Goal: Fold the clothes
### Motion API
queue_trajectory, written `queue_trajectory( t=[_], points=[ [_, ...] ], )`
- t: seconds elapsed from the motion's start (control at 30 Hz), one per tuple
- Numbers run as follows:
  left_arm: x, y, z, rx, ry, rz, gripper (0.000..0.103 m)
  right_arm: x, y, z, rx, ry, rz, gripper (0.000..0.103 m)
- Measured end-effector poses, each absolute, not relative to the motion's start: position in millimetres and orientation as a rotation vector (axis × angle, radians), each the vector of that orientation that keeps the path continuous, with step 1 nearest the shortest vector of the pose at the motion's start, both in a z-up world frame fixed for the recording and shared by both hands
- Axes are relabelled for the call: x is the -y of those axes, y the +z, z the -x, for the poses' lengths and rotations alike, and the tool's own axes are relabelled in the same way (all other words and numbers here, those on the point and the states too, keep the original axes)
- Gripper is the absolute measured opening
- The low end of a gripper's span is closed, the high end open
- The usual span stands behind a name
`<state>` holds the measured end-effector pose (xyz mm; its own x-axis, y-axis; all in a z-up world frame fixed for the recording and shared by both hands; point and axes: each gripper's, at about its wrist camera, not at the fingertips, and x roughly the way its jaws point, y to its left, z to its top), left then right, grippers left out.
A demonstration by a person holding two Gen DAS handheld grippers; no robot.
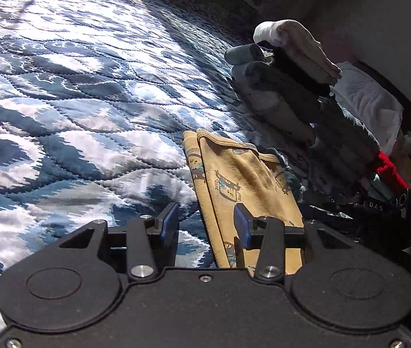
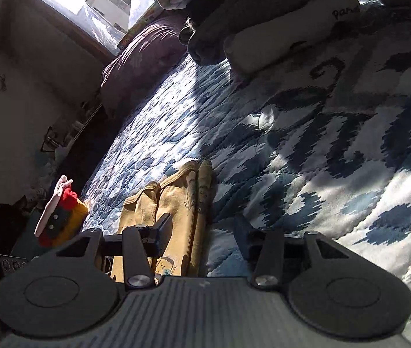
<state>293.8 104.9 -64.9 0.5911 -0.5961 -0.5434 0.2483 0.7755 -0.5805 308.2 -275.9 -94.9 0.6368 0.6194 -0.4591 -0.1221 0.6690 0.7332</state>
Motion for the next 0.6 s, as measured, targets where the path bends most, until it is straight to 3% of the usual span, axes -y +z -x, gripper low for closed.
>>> queue_trajectory(
  t=[0.23, 0.5, 0.6],
  points=[
    [-112, -72, -348, -0.849, -0.578, 0.585, 0.048, 274, -100, -348, -0.781, 0.579, -0.718, 0.054],
    [-109, -73, -382, -0.89, -0.623, 0.618, 0.048, 263, -94, -370, -0.78, 0.635, -0.633, 0.054],
    [-111, -76, -387, -0.89, -0.629, 0.646, 0.047, 261, -95, -371, -0.783, 0.612, -0.623, 0.037]
  ],
)
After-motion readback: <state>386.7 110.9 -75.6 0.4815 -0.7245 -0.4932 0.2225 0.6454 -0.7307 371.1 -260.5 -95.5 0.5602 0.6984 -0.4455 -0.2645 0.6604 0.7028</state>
